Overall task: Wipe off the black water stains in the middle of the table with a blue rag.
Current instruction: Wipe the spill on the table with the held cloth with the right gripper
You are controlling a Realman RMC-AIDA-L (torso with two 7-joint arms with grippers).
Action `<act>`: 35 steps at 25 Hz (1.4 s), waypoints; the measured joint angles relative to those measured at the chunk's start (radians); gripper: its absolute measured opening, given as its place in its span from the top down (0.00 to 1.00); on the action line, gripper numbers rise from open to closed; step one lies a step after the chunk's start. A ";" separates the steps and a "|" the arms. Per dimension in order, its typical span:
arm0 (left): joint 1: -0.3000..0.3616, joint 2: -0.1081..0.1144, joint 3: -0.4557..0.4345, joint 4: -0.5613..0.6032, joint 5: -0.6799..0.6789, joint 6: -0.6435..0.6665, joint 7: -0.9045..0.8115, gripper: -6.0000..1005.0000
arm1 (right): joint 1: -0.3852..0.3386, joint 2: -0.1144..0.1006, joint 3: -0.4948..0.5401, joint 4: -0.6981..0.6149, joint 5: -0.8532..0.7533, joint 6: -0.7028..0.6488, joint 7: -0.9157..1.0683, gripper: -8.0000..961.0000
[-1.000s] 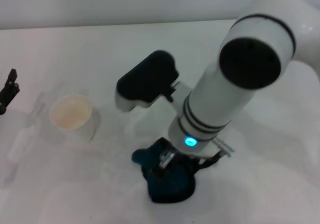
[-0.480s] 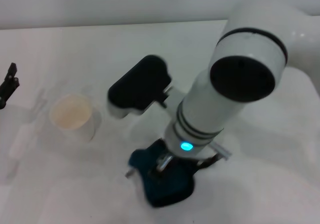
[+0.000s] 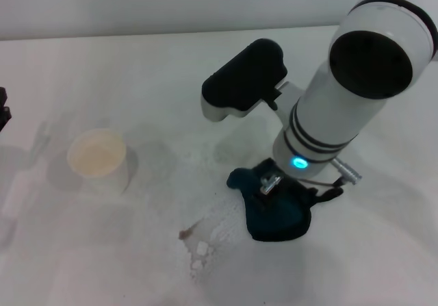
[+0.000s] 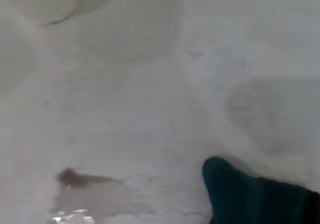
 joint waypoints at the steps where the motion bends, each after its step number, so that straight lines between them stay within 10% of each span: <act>1: -0.003 0.000 0.000 0.000 0.000 -0.002 0.000 0.13 | 0.004 0.001 -0.011 0.000 0.020 -0.010 0.000 0.90; 17: -0.020 -0.001 0.002 0.005 0.000 -0.017 0.002 0.13 | 0.152 0.002 -0.241 0.059 0.329 -0.171 0.013 0.90; 28: -0.010 -0.003 0.000 0.002 -0.005 -0.018 -0.001 0.12 | 0.004 -0.006 0.033 -0.023 0.001 0.035 -0.022 0.90; 35: -0.010 -0.003 0.000 0.004 -0.013 -0.018 -0.001 0.13 | -0.004 0.001 -0.006 -0.019 0.057 0.011 -0.047 0.90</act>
